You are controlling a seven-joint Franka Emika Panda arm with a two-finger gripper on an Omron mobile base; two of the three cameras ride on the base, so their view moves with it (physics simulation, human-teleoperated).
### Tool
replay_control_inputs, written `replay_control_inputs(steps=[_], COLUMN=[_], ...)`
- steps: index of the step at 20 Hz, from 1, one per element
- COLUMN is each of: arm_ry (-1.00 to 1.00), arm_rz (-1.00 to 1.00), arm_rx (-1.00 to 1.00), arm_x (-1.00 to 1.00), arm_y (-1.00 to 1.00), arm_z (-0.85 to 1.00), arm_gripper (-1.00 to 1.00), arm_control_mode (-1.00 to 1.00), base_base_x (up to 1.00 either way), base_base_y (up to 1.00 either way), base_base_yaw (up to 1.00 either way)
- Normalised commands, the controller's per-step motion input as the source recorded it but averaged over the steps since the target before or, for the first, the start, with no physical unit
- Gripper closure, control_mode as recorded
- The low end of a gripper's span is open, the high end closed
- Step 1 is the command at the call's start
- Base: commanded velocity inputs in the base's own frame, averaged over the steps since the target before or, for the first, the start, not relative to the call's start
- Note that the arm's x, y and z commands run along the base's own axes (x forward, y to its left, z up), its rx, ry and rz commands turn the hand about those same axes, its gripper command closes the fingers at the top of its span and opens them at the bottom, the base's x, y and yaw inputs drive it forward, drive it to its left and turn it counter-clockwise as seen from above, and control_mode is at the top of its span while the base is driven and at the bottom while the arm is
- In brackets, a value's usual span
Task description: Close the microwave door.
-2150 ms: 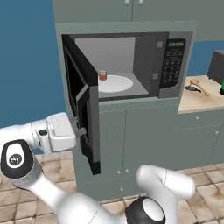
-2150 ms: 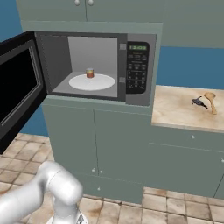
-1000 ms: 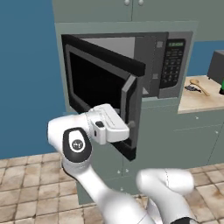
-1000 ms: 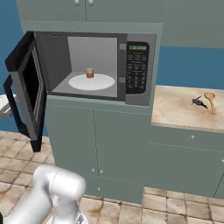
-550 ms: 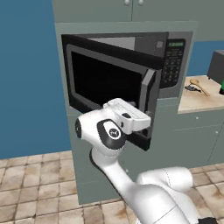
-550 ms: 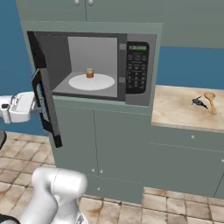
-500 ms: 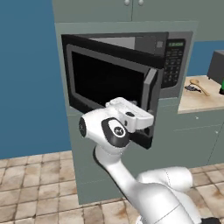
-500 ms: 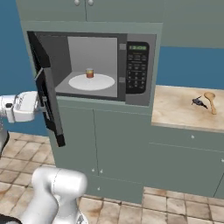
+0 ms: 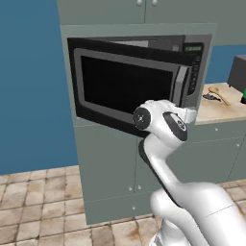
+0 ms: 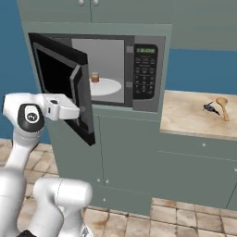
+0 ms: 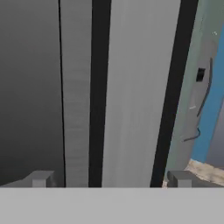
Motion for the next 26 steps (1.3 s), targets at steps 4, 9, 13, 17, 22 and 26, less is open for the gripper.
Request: replay_control_inputs(steps=[4,9,13,17,22,26], arm_ry=[0.05,0.02,0.11,0.15,0.15,0.06], arm_rz=[0.14,0.13,0.10,0.08,0.13,0.14], arm_rx=[0.10,0.09,0.01,0.00,0.00,0.01], arm_x=[0.26,0.28,0.43,0.64,0.81,0.69], arm_y=[-0.41,-0.47,-0.24,-0.11,-0.20,-0.28], arm_z=[0.12,0.30,0.48,0.27,0.09,0.11], arm_gripper=[-1.00,-1.00,-1.00,-1.00,-1.00,-1.00], arm_control_mode=[-1.00,-1.00,-1.00,-1.00,-1.00,-1.00], base_base_x=[0.00,0.00,0.00,0.00,0.00,0.00], base_base_y=[0.00,0.00,0.00,0.00,0.00,0.00], base_base_yaw=[0.00,0.00,0.00,0.00,0.00,0.00])
